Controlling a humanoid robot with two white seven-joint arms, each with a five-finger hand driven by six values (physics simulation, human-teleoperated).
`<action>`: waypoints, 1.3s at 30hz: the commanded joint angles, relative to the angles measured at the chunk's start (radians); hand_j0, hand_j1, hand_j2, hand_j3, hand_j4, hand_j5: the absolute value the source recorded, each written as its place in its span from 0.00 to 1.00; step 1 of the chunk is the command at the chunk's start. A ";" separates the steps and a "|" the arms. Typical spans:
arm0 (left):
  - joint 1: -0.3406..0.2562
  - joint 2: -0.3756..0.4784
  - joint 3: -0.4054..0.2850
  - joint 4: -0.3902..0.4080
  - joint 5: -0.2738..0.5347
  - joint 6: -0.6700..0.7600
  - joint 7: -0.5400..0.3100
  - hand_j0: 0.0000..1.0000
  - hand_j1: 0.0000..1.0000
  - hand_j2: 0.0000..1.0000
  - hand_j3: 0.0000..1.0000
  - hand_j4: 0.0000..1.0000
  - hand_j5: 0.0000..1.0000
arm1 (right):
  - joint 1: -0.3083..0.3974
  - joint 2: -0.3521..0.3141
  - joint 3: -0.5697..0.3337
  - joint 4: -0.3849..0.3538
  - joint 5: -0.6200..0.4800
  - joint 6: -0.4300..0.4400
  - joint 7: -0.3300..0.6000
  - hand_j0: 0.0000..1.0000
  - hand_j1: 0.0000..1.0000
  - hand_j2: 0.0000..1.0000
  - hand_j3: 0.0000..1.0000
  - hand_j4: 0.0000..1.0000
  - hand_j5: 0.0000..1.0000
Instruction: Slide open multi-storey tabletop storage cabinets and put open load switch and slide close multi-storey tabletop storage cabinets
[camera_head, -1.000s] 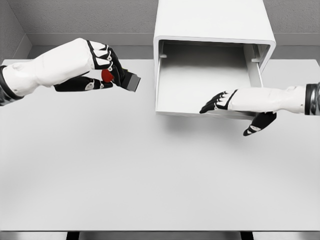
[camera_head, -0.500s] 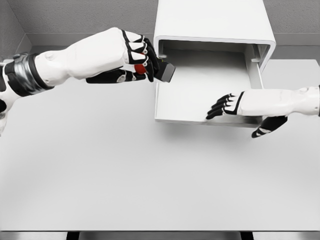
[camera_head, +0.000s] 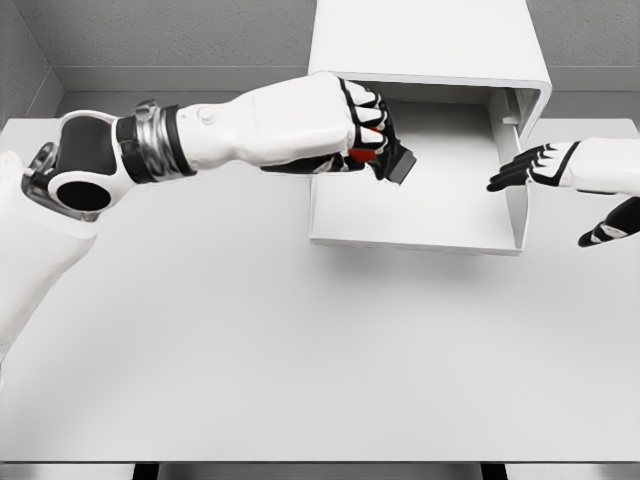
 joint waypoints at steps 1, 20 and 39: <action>0.000 -0.024 -0.006 0.027 -0.003 0.003 -0.001 0.41 0.41 0.41 0.41 0.41 0.41 | 0.000 -0.002 -0.002 0.002 -0.006 0.003 0.000 1.00 1.00 1.00 1.00 1.00 1.00; -0.031 -0.136 -0.018 0.203 -0.131 0.003 -0.027 0.63 0.63 0.63 0.63 0.63 0.63 | 0.001 0.044 -0.002 0.068 0.003 0.003 0.000 1.00 1.00 1.00 1.00 1.00 1.00; -0.023 -0.098 -0.012 0.119 -0.109 0.003 -0.026 1.00 1.00 1.00 1.00 1.00 1.00 | 0.001 0.030 -0.002 0.023 0.003 0.003 0.000 1.00 1.00 1.00 1.00 1.00 1.00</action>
